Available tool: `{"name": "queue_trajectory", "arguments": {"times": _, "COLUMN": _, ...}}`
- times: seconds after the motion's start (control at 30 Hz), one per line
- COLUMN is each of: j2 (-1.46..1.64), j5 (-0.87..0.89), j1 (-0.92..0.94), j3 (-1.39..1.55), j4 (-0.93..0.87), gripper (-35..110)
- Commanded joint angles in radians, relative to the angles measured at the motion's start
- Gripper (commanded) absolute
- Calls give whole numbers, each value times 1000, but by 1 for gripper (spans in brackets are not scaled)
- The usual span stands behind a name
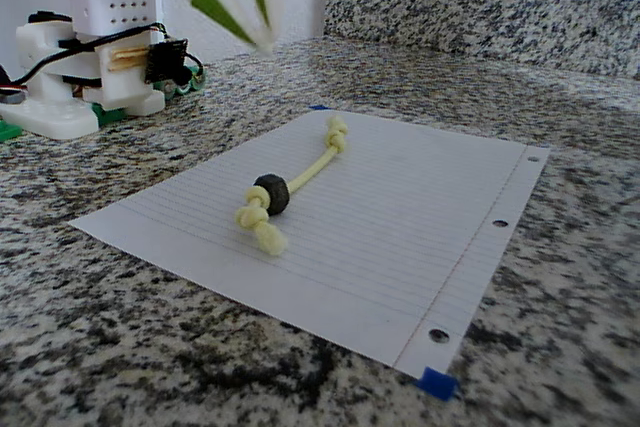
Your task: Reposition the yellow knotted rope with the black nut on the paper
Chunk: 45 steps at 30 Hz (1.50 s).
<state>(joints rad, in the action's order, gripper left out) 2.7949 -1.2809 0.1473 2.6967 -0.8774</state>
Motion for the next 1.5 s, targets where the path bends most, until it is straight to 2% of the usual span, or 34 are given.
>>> {"name": "queue_trajectory", "arguments": {"times": 0.0, "j2": 86, "j5": -26, "j1": -8, "j3": 23, "j4": -67, "gripper": 0}}
{"name": "queue_trajectory", "arguments": {"times": 0.13, "j2": 175, "j5": -41, "j1": -12, "j3": 83, "j4": -130, "gripper": 0}}
{"name": "queue_trajectory", "arguments": {"times": 0.43, "j2": 422, "j5": -58, "j1": -40, "j3": 301, "j4": -140, "gripper": 0}}
{"name": "queue_trajectory", "arguments": {"times": 0.53, "j2": 448, "j5": -66, "j1": -32, "j3": 314, "j4": -173, "gripper": 0}}
{"name": "queue_trajectory", "arguments": {"times": 0.7, "j2": 488, "j5": -218, "j1": -64, "j3": 337, "j4": -238, "gripper": 0}}
{"name": "queue_trajectory", "arguments": {"times": 0.87, "j2": 558, "j5": -272, "j1": -64, "j3": 405, "j4": -245, "gripper": 1}}
{"name": "queue_trajectory", "arguments": {"times": 1.47, "j2": 615, "j5": -275, "j1": -144, "j3": 454, "j4": -341, "gripper": 0}}
